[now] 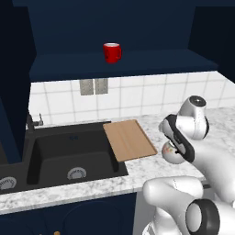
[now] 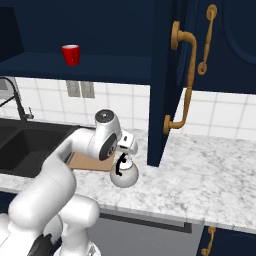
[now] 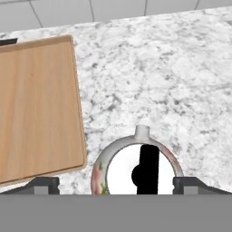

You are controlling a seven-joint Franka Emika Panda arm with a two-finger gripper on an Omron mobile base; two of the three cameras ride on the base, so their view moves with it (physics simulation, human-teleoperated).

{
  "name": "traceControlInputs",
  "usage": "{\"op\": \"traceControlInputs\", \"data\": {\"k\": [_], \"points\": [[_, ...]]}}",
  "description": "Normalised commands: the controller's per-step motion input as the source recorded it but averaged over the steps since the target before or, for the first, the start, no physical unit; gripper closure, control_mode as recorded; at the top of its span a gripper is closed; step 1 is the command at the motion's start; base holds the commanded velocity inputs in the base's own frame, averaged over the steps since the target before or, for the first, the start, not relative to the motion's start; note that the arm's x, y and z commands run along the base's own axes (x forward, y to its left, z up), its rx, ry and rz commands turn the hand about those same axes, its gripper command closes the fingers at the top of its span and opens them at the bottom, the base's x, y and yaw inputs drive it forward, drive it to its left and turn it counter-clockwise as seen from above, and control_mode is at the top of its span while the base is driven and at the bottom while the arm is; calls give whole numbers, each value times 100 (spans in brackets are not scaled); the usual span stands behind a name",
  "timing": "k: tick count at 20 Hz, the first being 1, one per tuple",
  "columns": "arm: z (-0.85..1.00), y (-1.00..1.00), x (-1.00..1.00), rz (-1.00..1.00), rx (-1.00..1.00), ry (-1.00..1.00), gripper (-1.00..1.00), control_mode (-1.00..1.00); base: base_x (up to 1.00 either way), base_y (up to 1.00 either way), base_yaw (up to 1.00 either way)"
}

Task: Pick the kettle from the counter and place it on the tray. Then pick the mug from the cabinet and place it on the tray. Then close the cabinet doors.

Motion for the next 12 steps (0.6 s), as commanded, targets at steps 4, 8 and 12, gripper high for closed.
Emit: {"op": "traceControlInputs", "data": {"k": [4,8,12], "points": [[-39,-19,38,-8,0,13,-100,-100,0,0,0],[-34,-26,18,-1,0,10,-100,-100,0,0,0],[-25,-14,0,0,0,0,-100,-100,0,0,0]]}}
